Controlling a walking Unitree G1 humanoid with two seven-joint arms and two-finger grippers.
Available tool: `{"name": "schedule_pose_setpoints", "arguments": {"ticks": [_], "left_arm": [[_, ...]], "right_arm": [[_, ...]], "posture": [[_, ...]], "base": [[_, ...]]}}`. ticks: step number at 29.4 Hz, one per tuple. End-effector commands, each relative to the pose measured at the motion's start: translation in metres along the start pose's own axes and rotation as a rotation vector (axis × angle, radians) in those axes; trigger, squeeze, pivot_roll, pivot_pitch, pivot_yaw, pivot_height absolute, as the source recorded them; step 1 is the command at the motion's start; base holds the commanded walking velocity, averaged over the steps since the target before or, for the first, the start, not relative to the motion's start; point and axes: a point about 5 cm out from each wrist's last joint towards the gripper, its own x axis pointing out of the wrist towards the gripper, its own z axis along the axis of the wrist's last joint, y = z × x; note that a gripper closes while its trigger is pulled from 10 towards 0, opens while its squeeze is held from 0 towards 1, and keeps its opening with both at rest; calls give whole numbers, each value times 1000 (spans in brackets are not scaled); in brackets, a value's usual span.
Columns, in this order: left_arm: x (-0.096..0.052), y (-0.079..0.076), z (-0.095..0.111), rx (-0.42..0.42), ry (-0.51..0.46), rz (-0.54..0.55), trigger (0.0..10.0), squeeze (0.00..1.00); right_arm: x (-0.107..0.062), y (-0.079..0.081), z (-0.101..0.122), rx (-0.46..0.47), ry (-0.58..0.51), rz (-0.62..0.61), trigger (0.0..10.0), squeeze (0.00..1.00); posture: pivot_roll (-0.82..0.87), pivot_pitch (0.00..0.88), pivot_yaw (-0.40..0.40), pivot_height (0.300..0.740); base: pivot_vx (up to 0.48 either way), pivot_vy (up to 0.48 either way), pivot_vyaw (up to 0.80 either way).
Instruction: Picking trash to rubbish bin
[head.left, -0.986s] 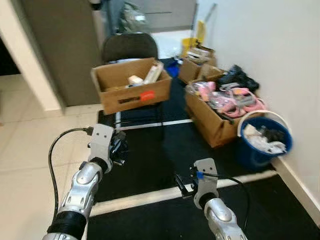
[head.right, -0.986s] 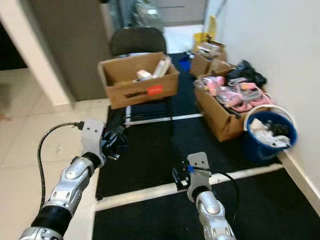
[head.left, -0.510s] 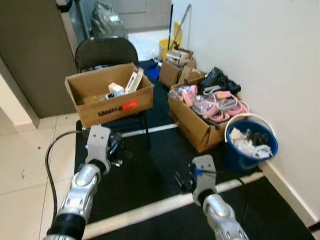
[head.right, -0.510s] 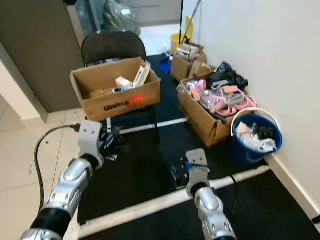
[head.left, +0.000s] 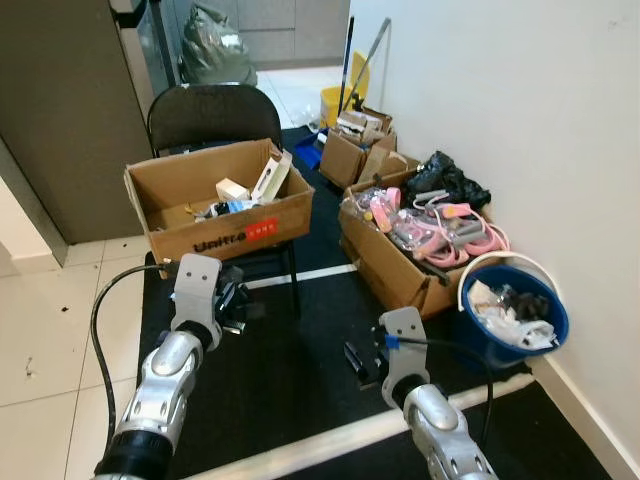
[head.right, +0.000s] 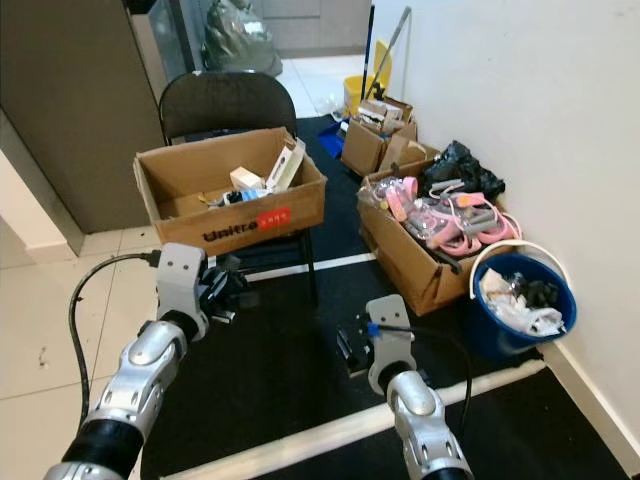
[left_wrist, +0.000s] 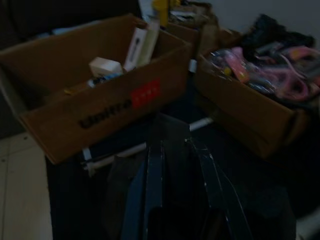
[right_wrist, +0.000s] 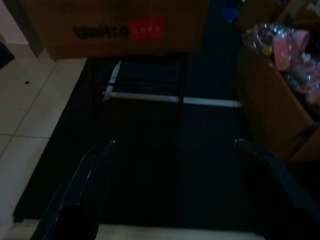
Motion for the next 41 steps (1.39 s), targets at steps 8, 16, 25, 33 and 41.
{"name": "schedule_pose_setpoints", "arguments": {"ticks": [8,16,25,33,41], "left_arm": [[-2,-2,-4,7,6,1,10000,0],[-3,-3,-5,13,8,-1,10000,0],[-3,-3,-5,17,7,-1,10000,0],[-3,-2,-5,23,8,-4,10000,0],[-4,-2,-6,30,11,-11,10000,0]], "right_arm": [[1,0,-4,-39,27,10,10000,0],[1,1,-4,-69,29,17,10000,0],[3,2,-5,-90,39,20,10000,0],[2,2,-7,-54,41,-1,10000,0],[2,1,-7,-30,39,-12,10000,0]], "posture": [[-59,46,-13,740],[-59,41,-13,740],[-56,37,-15,740],[-53,39,-13,740],[-51,42,-9,740]], "base": [[325,0,0],[327,0,0],[326,0,151],[325,0,0],[326,0,-52]]}}
